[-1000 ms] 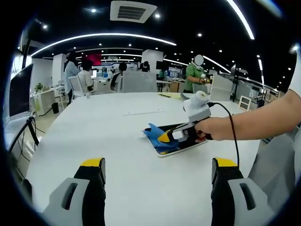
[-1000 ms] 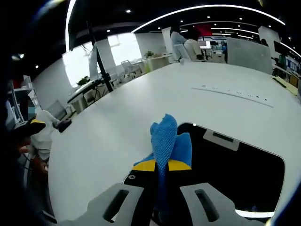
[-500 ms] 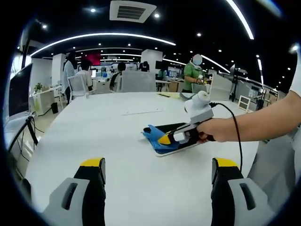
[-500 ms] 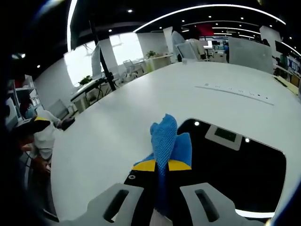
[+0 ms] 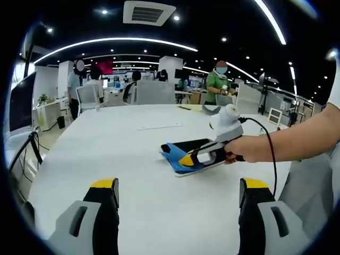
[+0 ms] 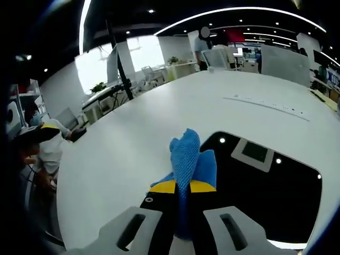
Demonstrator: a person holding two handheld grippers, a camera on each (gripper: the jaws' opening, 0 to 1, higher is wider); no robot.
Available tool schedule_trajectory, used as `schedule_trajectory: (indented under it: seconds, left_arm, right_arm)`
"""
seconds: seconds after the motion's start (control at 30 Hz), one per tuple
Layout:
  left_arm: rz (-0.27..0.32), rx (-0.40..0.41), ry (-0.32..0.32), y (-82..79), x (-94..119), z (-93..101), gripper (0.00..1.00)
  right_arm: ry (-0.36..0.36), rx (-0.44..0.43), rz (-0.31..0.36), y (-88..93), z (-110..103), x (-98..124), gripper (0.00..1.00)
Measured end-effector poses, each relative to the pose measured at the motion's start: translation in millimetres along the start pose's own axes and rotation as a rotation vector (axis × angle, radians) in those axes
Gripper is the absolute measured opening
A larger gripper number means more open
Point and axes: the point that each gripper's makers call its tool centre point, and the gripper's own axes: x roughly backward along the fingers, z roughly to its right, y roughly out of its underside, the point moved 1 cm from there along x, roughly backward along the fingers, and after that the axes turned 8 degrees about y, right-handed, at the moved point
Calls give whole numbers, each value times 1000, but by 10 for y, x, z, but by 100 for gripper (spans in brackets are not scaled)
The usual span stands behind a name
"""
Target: Wipe the mirror surface with the cleaning cloth until all visible marks leave the cleaned area.
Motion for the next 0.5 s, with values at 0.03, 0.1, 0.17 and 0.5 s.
schedule_trajectory:
  seconds: [0.03,0.1,0.17,0.5]
  left_arm:
    - [-1,0,0,1,1,3,95]
    - [-2,1,0,6,3,4,95]
    - [-3,2,0,10,3,7,95]
    - [-3,0,8,-4,-25,16,95]
  right_arm:
    - [1,3,1,1,-1,1,2]
    - [3,9,4,1,-3,0,2]
    - [5,12,4,0,-5,1,2]
    - [7,20,12,1,-6,1,2]
